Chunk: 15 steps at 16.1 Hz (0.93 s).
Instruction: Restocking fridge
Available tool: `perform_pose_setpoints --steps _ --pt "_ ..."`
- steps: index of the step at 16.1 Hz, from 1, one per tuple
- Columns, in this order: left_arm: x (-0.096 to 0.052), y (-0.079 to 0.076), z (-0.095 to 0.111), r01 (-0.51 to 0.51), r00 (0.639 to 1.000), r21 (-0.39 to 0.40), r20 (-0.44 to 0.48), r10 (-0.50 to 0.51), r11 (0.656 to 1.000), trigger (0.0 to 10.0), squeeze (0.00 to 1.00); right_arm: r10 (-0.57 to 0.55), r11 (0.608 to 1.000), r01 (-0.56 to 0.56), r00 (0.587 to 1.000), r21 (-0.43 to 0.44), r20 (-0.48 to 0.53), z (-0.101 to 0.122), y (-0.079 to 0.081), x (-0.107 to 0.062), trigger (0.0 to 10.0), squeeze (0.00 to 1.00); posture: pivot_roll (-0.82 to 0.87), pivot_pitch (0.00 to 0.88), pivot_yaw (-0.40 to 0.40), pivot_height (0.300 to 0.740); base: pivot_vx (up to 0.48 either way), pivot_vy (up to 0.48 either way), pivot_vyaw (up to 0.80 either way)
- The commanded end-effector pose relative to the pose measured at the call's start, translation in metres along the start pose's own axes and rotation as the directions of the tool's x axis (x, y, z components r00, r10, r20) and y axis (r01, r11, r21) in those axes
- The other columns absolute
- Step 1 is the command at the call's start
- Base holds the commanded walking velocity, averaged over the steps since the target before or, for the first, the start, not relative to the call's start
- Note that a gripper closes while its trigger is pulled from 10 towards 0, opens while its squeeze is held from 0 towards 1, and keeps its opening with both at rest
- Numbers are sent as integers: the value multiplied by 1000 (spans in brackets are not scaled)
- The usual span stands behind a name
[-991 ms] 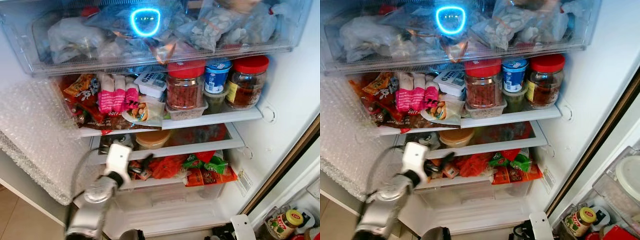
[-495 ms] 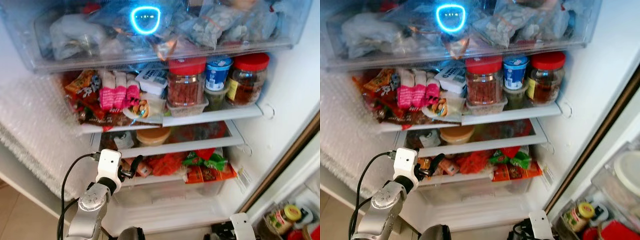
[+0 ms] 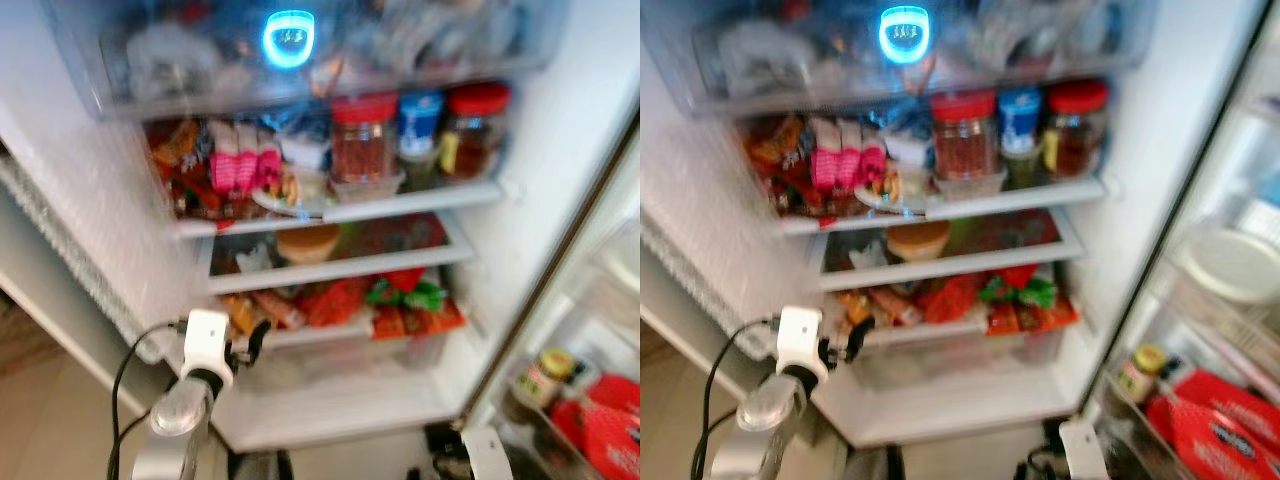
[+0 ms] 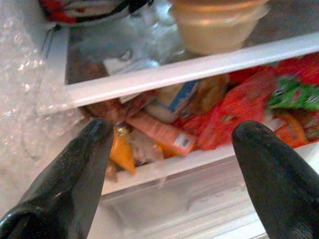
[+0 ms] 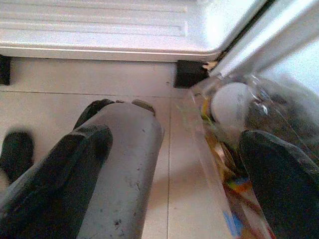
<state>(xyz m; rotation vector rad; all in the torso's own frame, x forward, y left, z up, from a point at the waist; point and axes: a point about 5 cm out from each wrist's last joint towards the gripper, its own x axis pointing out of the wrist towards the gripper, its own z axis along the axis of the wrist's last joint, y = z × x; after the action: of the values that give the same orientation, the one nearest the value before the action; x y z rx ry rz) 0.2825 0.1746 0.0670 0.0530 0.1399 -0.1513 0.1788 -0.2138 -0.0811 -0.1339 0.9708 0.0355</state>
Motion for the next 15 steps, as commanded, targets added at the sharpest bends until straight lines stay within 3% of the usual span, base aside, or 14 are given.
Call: perform_pose_setpoints --steps 1,2,4,6,10,12,14,15 --pt "-2 18 -5 -89 996 -37 -22 88 995 10000 0 14 1000 -14 999 2 -52 -13 5 -1 10000 0 -61 0 47 630 0 0 0" --pt "-6 34 -17 -185 981 -90 -74 179 979 10000 0 15 1000 -15 999 3 -51 -13 5 -1 10000 0 -61 0 47 630 0 0 0" --pt "-13 49 -35 -275 955 -132 -153 255 952 10000 0 16 1000 -16 999 4 -51 -13 5 -1 10000 0 -58 0 48 630 0 0 0" --pt "-28 64 -69 -364 903 -167 -305 303 916 10000 0 19 1000 -19 999 5 -51 -13 6 -1 10000 0 -57 0 49 630 0 0 0" --pt "-50 57 -112 -373 822 -149 -510 252 916 10000 0 18 1000 -18 999 6 -51 -13 6 -1 10000 0 -47 0 44 630 0 65 0" --pt "-58 41 -130 -336 779 -147 -599 186 930 10000 0 22 1000 -22 999 8 -48 -12 6 -1 10000 0 -44 0 48 630 0 253 0" --pt "-63 36 -137 -335 758 -149 -629 173 930 10000 0 24 1000 -24 999 8 -47 -13 7 -1 10000 0 -50 0 51 630 0 253 0" --pt "-70 37 -144 -376 720 -143 -667 192 915 10000 0 27 1000 -27 998 -2 -55 -13 8 -1 10000 0 -60 0 64 630 0 251 0"
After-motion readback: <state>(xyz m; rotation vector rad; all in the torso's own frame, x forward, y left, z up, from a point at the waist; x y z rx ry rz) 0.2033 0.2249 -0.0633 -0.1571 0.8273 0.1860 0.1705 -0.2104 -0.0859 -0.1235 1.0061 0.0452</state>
